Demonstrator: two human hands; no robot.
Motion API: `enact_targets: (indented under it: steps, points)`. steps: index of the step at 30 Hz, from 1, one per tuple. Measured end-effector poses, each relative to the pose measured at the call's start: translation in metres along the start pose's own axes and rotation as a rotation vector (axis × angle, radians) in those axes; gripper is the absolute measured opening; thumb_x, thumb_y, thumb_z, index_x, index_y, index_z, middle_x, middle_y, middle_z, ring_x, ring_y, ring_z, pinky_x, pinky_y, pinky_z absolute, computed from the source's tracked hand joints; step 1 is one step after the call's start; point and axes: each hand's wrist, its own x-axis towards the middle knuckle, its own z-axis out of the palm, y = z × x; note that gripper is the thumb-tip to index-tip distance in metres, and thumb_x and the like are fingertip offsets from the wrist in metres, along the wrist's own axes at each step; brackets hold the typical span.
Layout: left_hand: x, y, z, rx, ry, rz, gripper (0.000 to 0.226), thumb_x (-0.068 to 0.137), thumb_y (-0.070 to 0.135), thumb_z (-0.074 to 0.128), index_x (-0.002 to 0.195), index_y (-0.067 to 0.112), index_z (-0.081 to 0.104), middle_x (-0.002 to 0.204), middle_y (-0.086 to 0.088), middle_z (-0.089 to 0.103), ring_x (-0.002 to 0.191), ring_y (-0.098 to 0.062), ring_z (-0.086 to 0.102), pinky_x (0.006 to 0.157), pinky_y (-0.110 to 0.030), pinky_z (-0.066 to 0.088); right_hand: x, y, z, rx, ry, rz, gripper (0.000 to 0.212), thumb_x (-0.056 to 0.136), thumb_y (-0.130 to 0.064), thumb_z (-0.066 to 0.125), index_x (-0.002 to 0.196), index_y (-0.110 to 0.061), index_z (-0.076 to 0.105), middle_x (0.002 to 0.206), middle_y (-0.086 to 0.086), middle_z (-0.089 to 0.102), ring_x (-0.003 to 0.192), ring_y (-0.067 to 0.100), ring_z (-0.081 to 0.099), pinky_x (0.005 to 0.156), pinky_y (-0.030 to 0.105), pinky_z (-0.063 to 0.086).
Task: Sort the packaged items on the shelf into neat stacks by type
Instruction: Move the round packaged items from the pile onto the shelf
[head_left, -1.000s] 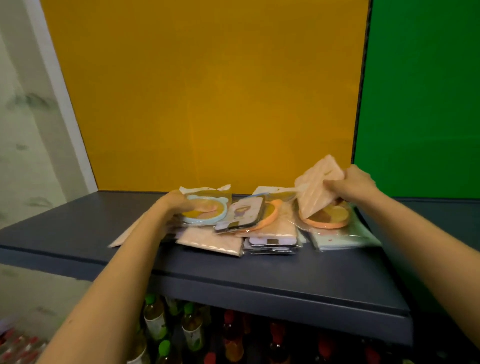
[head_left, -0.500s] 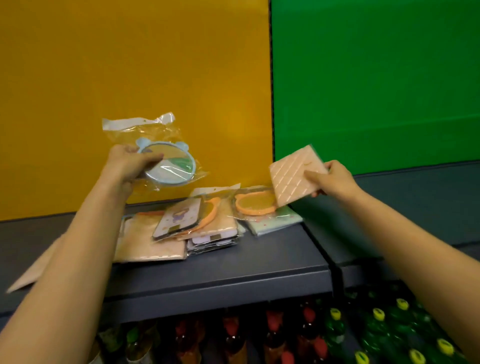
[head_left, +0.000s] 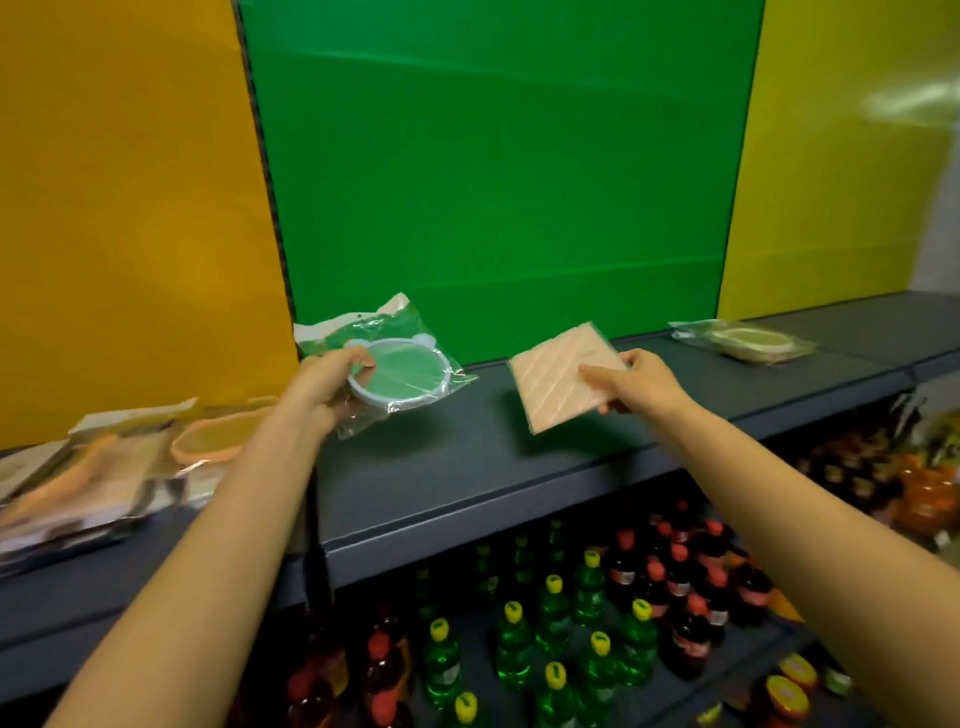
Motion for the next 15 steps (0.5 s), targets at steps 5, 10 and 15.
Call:
enact_targets:
  steps: [5,10,15]
  points:
    - [-0.012,-0.030,0.085,0.014,-0.078,-0.031,0.007,0.087,0.001,0.059,0.080,0.002,0.056,0.039,0.000,0.063,0.034,-0.008,0.061,0.033,-0.018,0.049,0.017,0.046,-0.069,0.027,0.005,0.090,0.022,0.082,-0.019,0.069,0.092,-0.001,0.061,0.066,0.006,0.061,0.028,0.004,0.052,0.033,0.013,0.040]
    - [-0.013,-0.048,0.141,-0.022,-0.109,-0.082,0.005,0.083,0.000,0.064,0.084,0.002,0.059,0.044,-0.001,0.067,0.037,-0.010,0.064,0.038,-0.024,0.054,0.034,0.071,-0.116,-0.011,0.006,0.118,0.020,0.082,-0.022,0.069,0.070,-0.006,0.064,0.040,0.000,0.059,0.027,0.004,0.049,0.040,0.019,0.039]
    - [-0.004,-0.052,0.190,-0.016,-0.122,-0.088,0.008,0.083,-0.001,0.064,0.079,0.001,0.057,0.042,-0.003,0.066,0.035,-0.010,0.063,0.034,-0.019,0.049,0.058,0.086,-0.137,-0.020,-0.022,0.097,0.024,0.085,-0.021,0.065,0.063,-0.014,0.060,0.067,0.011,0.063,0.040,0.011,0.054,0.049,0.023,0.041]
